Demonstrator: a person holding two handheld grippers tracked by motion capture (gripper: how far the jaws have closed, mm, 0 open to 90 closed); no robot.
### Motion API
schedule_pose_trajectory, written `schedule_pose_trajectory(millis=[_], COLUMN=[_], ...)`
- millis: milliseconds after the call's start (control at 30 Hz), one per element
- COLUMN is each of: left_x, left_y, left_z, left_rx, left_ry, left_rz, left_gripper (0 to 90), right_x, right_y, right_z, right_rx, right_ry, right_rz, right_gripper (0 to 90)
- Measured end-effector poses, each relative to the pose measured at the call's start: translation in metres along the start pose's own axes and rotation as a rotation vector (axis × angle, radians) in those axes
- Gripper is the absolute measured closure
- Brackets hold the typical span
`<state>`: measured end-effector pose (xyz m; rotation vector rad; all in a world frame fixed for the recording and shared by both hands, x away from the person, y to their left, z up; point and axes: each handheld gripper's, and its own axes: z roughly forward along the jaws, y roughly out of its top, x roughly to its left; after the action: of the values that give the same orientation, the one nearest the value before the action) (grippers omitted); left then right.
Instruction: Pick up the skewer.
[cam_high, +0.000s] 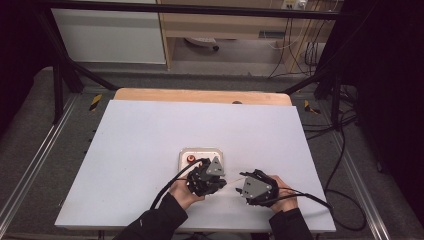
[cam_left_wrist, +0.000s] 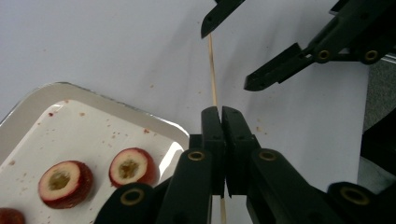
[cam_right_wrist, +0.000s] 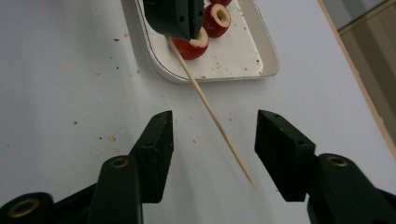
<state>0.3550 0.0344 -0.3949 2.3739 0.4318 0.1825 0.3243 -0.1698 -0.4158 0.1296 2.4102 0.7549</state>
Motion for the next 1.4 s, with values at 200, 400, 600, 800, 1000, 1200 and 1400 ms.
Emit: schedule_pose_trajectory(millis=[200, 400, 600, 800, 1000, 1200, 1400], left_x=[-0.005, -0.008, -0.01, -0.01, -0.007, 0.0, 0.005], left_y=[0.005, 0.006, 0.006, 0.005, 0.005, 0.007, 0.01], left_z=[0.006, 0.009, 0.01, 0.01, 0.01, 0.011, 0.017], left_rx=[0.01, 0.015, 0.029, 0.032, 0.029, 0.091, 0.215], left_ry=[-0.016, -0.027, -0.052, -0.056, -0.047, -0.065, -0.084], left_rz=[0.017, 0.027, 0.025, 0.032, 0.037, 0.003, -0.014], left_gripper=[88.3, 88.3, 88.3, 88.4, 88.3, 82.4, 79.6], right_x=[0.004, 0.007, 0.01, 0.01, 0.01, 0.011, 0.011], right_y=[-0.002, -0.004, -0.005, -0.006, -0.007, -0.006, -0.002], right_z=[0.004, 0.008, 0.011, 0.011, 0.01, 0.01, 0.013], right_rx=[0.027, 0.06, 0.079, 0.093, 0.099, 0.112, 0.143], right_ry=[0.004, 0.007, 0.021, 0.022, 0.027, 0.016, 0.009], right_rz=[-0.114, -0.203, -0.298, -0.328, -0.371, -0.4, -0.442], right_gripper=[61.1, 67.2, 76.5, 83.2, 88.4, 88.8, 88.7])
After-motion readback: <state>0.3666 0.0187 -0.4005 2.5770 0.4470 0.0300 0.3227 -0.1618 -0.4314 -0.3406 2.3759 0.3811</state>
